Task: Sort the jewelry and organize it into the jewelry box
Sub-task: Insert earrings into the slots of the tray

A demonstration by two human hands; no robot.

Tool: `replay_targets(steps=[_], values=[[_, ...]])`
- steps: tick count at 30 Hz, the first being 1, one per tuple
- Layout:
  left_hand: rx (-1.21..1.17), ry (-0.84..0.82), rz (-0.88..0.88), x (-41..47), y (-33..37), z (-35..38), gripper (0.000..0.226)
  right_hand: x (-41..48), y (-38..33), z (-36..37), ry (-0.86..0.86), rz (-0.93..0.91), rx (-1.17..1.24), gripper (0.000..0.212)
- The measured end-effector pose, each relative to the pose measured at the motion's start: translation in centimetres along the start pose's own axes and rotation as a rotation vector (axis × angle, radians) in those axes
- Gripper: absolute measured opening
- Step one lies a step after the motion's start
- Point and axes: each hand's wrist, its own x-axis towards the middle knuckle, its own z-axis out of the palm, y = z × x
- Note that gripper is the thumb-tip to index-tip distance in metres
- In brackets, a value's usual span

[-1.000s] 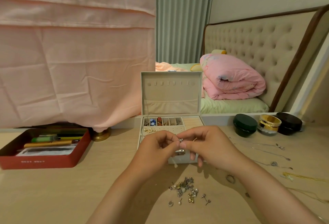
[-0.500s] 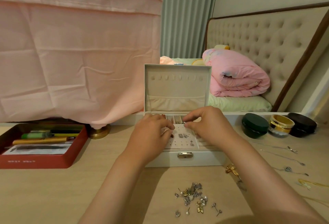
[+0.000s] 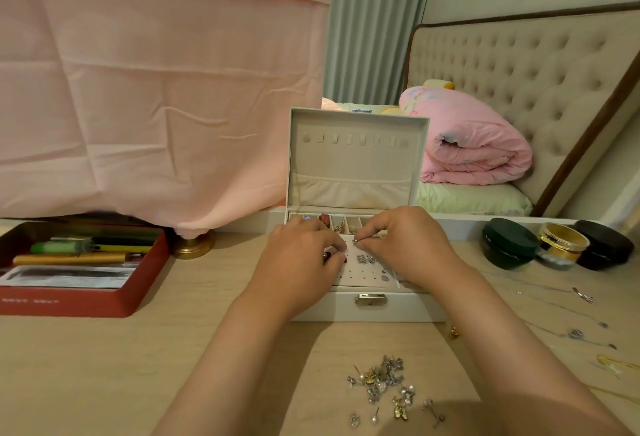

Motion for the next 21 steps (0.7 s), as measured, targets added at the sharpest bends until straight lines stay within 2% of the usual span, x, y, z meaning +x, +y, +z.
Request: replay_targets(steps=[3,11,15,18,21], values=[[0.007,-0.006,-0.004,0.0,0.0,0.0,0.023,0.1,0.0,0.0,-0.028,0.003,-0.037,0.001],[0.019,0.015,0.024,-0.1,0.7,-0.1,0.024,-0.6,0.2,-1.0,-0.124,-0.1,-0.064,0.012],[0.007,0.034,0.068,-0.2,1.4,-0.1,0.023,-1.6,0.3,-2.1,-0.089,-0.15,-0.032,0.02],[0.011,0.095,0.124,-0.3,2.1,-0.9,0.021,-3.0,0.0,-3.6,-0.062,-0.193,-0.018,0.013],[-0.044,0.094,0.145,-1.2,3.5,-2.2,0.018,-5.1,-0.1,-5.0,-0.205,-0.223,-0.018,0.007]])
